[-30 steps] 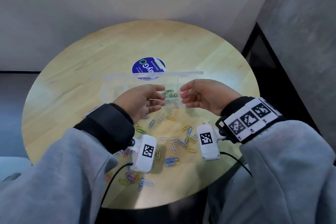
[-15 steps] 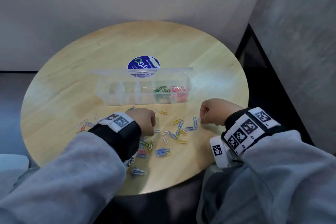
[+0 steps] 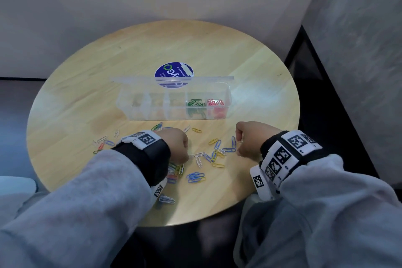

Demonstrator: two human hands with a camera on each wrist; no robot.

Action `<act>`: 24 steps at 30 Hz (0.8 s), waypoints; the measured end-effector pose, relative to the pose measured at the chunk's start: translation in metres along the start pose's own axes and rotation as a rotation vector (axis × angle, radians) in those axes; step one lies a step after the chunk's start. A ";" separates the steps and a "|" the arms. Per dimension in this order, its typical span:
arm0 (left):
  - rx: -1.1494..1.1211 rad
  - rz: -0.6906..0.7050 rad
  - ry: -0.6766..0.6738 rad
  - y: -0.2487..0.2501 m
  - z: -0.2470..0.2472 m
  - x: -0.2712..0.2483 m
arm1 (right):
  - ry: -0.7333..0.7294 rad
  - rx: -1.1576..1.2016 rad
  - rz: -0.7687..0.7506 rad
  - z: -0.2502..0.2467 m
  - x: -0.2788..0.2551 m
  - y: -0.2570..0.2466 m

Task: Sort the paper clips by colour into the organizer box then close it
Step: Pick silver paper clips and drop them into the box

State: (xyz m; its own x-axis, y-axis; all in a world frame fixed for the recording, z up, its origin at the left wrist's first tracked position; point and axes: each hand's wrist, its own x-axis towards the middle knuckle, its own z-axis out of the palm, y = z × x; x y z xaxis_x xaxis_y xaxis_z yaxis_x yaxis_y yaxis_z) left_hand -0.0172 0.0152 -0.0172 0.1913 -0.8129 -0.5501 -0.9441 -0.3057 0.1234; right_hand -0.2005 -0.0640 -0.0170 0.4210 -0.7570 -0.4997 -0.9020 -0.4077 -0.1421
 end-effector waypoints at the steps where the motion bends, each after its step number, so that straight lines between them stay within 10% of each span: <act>1: -0.054 0.002 0.004 -0.001 -0.001 -0.001 | 0.006 0.009 -0.001 -0.001 0.001 0.000; 15: -1.178 0.041 -0.241 -0.005 -0.020 -0.009 | -0.003 0.004 0.074 0.002 0.010 0.003; 24: -0.415 0.033 -0.076 0.005 -0.008 -0.006 | -0.046 -0.007 0.081 0.005 0.018 -0.003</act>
State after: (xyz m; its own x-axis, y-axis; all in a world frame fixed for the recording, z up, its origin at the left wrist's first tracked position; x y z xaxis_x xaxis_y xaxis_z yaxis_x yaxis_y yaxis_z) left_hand -0.0212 0.0146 -0.0062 0.1278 -0.7914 -0.5978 -0.7579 -0.4667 0.4559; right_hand -0.1905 -0.0737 -0.0304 0.3417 -0.7636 -0.5479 -0.9321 -0.3499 -0.0937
